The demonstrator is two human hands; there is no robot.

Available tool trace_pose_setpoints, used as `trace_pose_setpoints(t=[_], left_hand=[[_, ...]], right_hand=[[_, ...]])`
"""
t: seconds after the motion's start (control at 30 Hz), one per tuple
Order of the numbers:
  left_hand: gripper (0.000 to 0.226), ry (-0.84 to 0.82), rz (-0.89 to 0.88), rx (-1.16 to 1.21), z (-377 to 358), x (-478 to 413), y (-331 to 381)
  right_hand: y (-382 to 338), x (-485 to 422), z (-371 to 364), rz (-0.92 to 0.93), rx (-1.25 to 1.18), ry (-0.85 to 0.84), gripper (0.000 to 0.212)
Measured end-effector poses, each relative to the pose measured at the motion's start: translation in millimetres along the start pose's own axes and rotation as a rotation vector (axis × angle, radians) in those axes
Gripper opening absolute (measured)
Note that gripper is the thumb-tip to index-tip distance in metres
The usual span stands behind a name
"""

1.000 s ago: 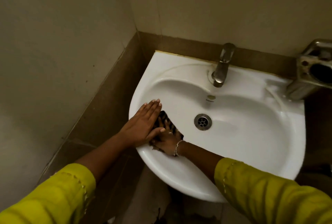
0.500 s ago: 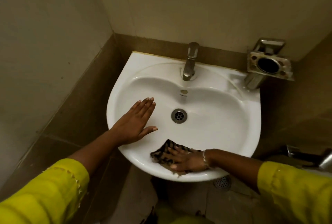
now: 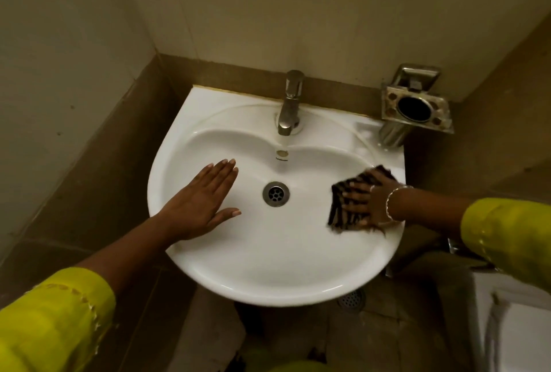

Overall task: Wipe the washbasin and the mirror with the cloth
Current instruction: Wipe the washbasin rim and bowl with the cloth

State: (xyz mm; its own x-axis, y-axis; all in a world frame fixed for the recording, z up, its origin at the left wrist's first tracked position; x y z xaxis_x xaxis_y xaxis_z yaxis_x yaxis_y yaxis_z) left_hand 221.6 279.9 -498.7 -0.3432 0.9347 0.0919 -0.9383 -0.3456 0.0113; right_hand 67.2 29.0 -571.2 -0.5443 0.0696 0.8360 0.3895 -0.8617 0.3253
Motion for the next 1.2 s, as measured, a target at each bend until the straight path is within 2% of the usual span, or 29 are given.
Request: trace_pose_setpoints(t=[0.07,0.17,0.27,0.33,0.4,0.53,0.67,0.77,0.9,0.97,1.07,1.13,1.2], left_hand=[[0.080,-0.004,0.005,0.005,-0.5,0.4,-3.5],[0.079,-0.016,0.007,0.022,-3.1,3.5,-8.5],[0.078,-0.021,0.024,0.039,-6.7,7.2,-16.3],[0.077,-0.017,0.034,0.052,-9.5,9.0,-19.8],[0.077,-0.016,0.046,0.065,-12.4,10.3,-24.2],[0.079,-0.010,0.053,0.097,-17.7,12.6,-29.4],[0.076,-0.008,0.074,0.112,-19.9,16.6,-36.4],[0.076,-0.005,0.090,0.117,-19.9,18.1,-40.0],[0.077,-0.020,0.104,0.122,-20.3,21.3,-38.9],[0.077,-0.020,0.105,0.127,-17.7,24.2,-37.0],[0.080,-0.022,0.111,0.130,-14.7,30.3,-35.0],[0.080,-0.023,0.120,0.138,-14.9,34.3,-32.4],[0.080,-0.034,0.123,0.148,-16.8,36.6,-28.5]], right_hand=[[22.7,-6.4,13.5,-0.084,0.154,0.127,0.060],[44.3,-17.1,38.9,-0.157,0.244,0.320,0.062],[40.4,-39.1,74.8,-0.113,0.450,0.458,0.077],[29.5,-47.9,107.5,-0.061,0.491,0.606,0.074],[12.3,-62.0,132.6,-0.024,0.534,0.661,0.068],[-13.4,-86.2,186.6,-0.159,0.513,0.693,0.055],[-35.2,-102.6,226.1,-0.177,0.629,0.652,0.058],[-33.4,-105.6,230.9,-0.177,0.574,0.647,0.063],[-36.0,-102.6,210.9,-0.199,0.654,0.672,0.066],[-32.9,-99.4,190.2,-0.172,0.635,0.611,0.063],[-23.8,-87.1,160.3,-0.128,0.502,0.611,0.066],[-26.7,-82.7,125.5,-0.007,0.419,0.705,0.067],[-19.6,-69.7,96.6,-0.033,0.283,0.674,0.072]])
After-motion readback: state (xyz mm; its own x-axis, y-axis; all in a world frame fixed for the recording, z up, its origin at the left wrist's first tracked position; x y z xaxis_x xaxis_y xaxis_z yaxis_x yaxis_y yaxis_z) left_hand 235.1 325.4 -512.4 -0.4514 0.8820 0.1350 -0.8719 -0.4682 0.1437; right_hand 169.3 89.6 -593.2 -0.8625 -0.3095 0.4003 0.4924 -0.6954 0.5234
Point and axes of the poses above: each hand's wrist, its own x-axis away from the middle knuckle, its own z-axis out of the back of the hand, y = z × x, the point moved 8 cm from there along -x, towards the middle knuckle, and after that the axes turned 5 degrees about -y, right-handed, at the moved point
